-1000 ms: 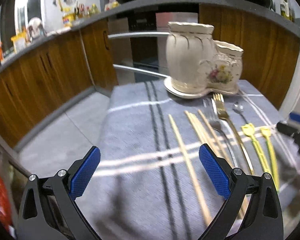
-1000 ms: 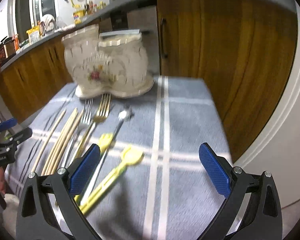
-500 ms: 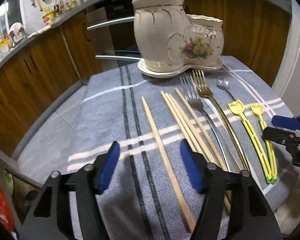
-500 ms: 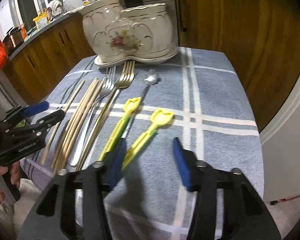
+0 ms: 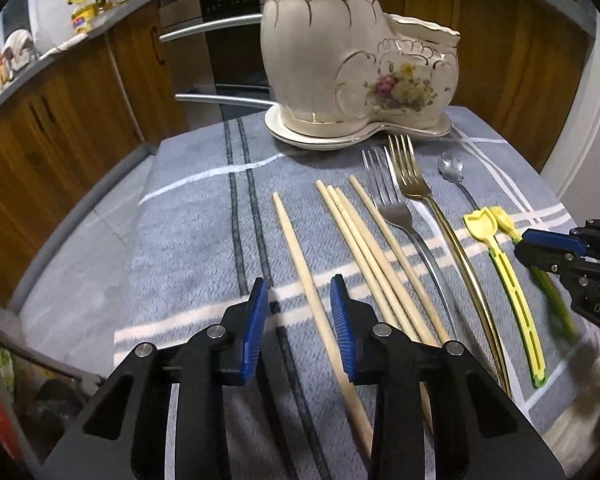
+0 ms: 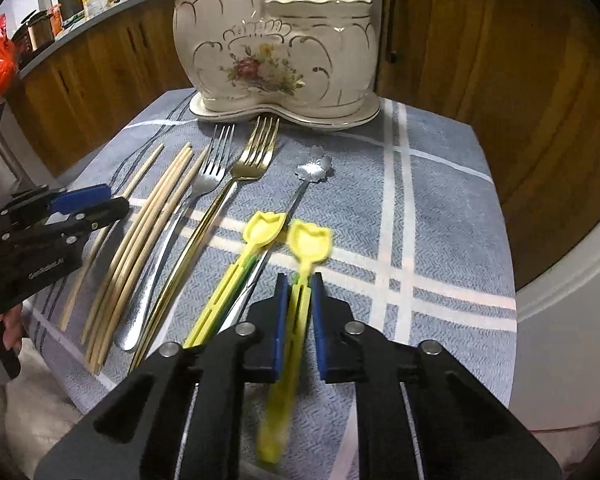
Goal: Organize utensils
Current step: 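Grasp a wooden chopstick with the left tool while the right tool grasps a yellow spoon, then drop the chopstick into the tall holder while the right tool drops the yellow spoon into the short holder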
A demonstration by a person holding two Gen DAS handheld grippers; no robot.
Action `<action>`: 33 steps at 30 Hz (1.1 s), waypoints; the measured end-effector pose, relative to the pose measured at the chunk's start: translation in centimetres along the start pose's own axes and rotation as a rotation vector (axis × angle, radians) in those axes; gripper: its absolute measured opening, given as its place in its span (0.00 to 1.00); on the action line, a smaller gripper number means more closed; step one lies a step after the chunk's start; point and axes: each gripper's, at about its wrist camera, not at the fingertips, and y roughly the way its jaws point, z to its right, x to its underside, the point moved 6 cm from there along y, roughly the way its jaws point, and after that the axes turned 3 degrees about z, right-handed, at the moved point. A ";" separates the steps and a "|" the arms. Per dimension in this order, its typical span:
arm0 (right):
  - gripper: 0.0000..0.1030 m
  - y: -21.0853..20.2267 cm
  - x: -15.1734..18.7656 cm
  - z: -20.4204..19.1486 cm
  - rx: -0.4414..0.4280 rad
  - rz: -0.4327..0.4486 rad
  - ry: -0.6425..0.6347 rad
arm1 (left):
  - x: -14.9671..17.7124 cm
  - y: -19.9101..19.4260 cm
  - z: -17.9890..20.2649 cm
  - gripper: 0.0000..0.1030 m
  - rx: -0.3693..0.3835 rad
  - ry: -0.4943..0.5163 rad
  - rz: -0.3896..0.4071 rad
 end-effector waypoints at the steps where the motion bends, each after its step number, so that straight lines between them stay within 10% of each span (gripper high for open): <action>1: 0.10 0.0 0.0 0.0 -0.007 -0.006 -0.002 | -0.1 0.1 0.0 0.33 0.005 0.004 -0.007; 5: 0.10 -0.6 0.0 0.5 -0.019 0.014 0.006 | -0.5 0.4 -0.5 0.07 0.003 0.016 -0.023; 11: 0.10 -3.5 -1.4 1.2 -0.099 0.171 0.071 | -0.6 -0.6 -1.0 0.06 0.064 -0.020 0.012; 16: 0.10 -6.1 -5.1 1.9 -0.111 0.359 0.096 | -3.2 -5.5 -0.9 0.06 0.129 -0.037 0.199; 24: 0.10 -7.8 -14.0 2.4 -0.204 0.588 0.155 | -13.0 -11.3 -2.0 0.06 0.202 -0.102 0.524; 33: 0.10 -5.4 -21.3 4.3 -0.235 0.687 0.239 | -23.1 -8.6 -2.6 0.06 0.227 -0.136 0.641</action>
